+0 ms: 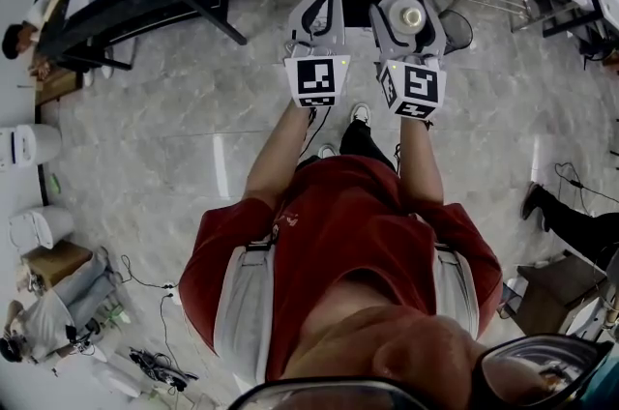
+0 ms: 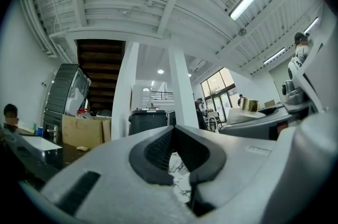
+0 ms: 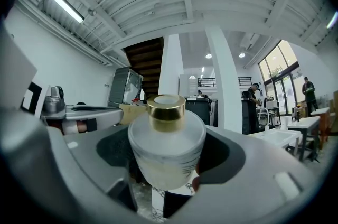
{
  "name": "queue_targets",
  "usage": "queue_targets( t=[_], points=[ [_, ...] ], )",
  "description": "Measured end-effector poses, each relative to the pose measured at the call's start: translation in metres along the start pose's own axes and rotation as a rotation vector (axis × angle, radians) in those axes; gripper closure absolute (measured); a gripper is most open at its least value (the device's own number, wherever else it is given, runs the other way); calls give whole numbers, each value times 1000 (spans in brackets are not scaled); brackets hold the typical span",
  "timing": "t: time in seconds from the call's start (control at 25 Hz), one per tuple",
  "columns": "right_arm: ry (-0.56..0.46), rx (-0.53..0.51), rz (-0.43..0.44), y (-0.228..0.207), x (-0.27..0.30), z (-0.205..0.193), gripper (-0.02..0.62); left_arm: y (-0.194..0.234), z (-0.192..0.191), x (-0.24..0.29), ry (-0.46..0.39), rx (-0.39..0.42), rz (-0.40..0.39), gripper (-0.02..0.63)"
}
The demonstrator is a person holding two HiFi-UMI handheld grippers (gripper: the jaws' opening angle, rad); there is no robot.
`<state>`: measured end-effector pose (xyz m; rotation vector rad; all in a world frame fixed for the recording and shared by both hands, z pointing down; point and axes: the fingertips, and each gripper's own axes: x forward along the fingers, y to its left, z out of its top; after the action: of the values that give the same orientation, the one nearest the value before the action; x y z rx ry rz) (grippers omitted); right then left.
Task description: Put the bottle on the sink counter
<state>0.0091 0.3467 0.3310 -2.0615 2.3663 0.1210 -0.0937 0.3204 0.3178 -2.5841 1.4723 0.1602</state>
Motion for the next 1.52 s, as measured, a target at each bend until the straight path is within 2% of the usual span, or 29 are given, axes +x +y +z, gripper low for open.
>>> queue_targets(
  t=[1.52],
  points=[
    [32, 58, 48, -140, 157, -28, 258, -20, -52, 205, 110, 45, 28, 603]
  ],
)
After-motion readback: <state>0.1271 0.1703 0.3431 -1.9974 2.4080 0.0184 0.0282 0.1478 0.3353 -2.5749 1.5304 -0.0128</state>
